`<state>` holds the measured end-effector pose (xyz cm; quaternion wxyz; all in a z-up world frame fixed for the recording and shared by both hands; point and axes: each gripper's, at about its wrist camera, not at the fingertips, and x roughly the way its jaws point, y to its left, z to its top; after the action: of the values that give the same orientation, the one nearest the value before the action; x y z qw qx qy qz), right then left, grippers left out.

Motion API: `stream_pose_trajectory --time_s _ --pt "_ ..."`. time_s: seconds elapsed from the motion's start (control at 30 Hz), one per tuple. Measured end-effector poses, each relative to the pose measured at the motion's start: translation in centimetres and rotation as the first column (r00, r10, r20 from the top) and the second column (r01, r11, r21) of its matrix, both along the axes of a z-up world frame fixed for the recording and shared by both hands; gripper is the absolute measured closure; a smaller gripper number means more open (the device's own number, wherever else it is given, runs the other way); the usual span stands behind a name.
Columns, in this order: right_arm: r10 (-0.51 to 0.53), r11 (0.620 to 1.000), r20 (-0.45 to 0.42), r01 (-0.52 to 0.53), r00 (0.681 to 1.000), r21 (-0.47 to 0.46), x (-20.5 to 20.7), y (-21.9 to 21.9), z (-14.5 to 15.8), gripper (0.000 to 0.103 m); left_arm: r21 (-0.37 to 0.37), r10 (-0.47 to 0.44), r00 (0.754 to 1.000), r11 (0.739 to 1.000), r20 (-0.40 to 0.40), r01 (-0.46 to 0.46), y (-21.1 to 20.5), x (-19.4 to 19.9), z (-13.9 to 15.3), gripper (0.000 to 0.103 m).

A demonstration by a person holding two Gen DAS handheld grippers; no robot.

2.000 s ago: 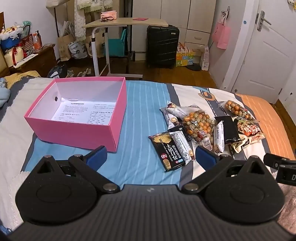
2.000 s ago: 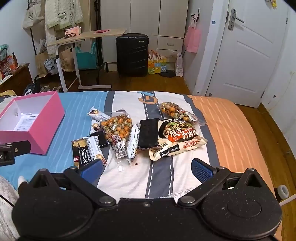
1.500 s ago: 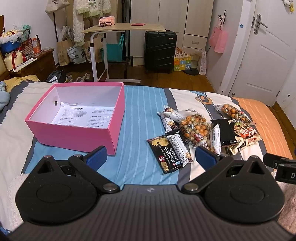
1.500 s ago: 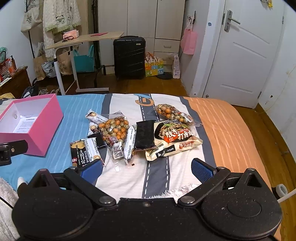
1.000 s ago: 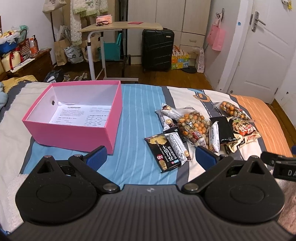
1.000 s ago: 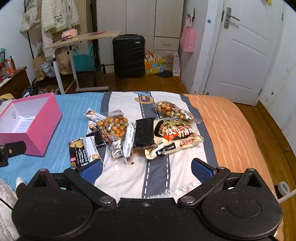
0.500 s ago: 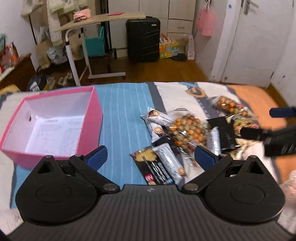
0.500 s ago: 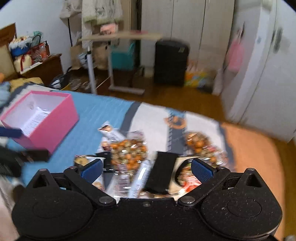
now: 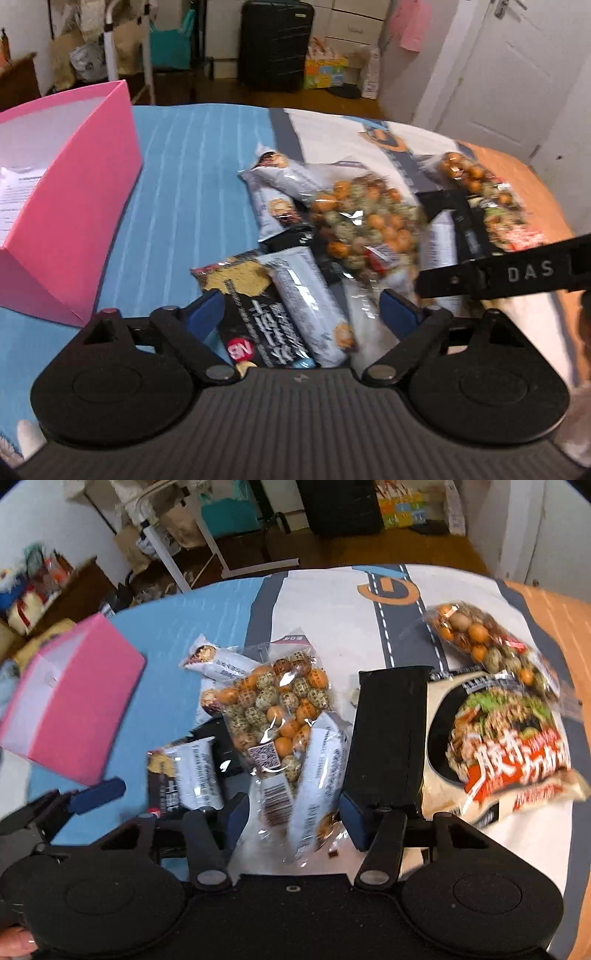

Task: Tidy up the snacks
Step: 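Grasp a white wafer-roll packet with the right tool while the left tool grasps another, then carry both white wafer packets over the pink box and lower them inside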

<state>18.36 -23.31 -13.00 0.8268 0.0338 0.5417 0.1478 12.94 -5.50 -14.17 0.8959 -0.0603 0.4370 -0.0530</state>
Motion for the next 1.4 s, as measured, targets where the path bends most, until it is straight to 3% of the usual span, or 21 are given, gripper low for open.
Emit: stream_pose_trajectory --time_s 0.07,0.1,0.17,0.23,0.3,0.33,0.73,1.07,1.23,1.3,1.4 --pt "0.007 0.999 0.014 -0.006 1.0 -0.044 -0.1 0.3 -0.1 0.051 -0.011 0.008 1.0 1.0 -0.019 -0.008 -0.1 0.3 -1.0 0.024" --pt "0.013 0.998 0.022 -0.011 1.0 -0.065 -0.2 0.5 -0.3 0.058 -0.011 0.004 1.0 1.0 -0.029 -0.005 -0.3 0.5 -1.5 0.033" --pt "0.028 0.993 0.039 -0.023 0.999 -0.116 -0.5 0.7 -0.4 0.075 0.005 -0.007 0.998 1.0 -0.069 0.008 -0.7 0.7 -2.4 0.041" --pt "0.028 0.994 0.057 -0.022 0.998 -0.112 -0.9 0.5 0.0 0.075 0.028 -0.015 0.999 0.999 -0.04 0.016 -1.0 0.4 -2.5 0.048" --pt "0.03 0.995 0.066 -0.023 0.997 -0.1 -0.8 0.3 0.3 0.076 0.015 -0.04 0.998 0.999 -0.043 0.041 -1.2 0.3 -2.3 0.066" --pt "0.031 0.995 0.072 -0.024 0.997 -0.096 -0.9 0.2 0.5 0.076 0.005 -0.048 0.998 0.999 -0.043 0.049 -1.2 0.3 -2.2 0.07" --pt "0.081 0.997 0.084 -0.082 0.993 0.009 -2.2 0.0 2.2 0.076 0.004 -0.052 0.998 0.999 -0.018 0.052 0.4 -1.3 -0.5 0.078" --pt "0.163 0.984 0.059 -0.167 0.985 0.059 -3.7 1.3 2.8 0.076 -0.11 -0.017 0.997 0.994 -0.08 0.008 3.3 -1.8 -0.8 0.081" --pt "0.192 0.98 0.049 -0.194 0.98 0.048 -3.9 1.8 2.5 0.076 -0.096 -0.012 0.995 0.995 -0.094 0.003 3.1 -1.6 -1.1 0.075" --pt "0.197 0.979 0.041 -0.199 0.979 0.042 -3.8 1.9 2.3 0.076 -0.091 -0.009 0.994 0.996 -0.109 0.0 2.9 -1.4 -1.3 0.052" --pt "0.199 0.979 0.028 -0.2 0.98 0.035 -3.7 1.9 1.9 0.075 -0.082 -0.003 0.99 0.997 -0.143 -0.009 2.8 -1.1 -2.2 0.048"
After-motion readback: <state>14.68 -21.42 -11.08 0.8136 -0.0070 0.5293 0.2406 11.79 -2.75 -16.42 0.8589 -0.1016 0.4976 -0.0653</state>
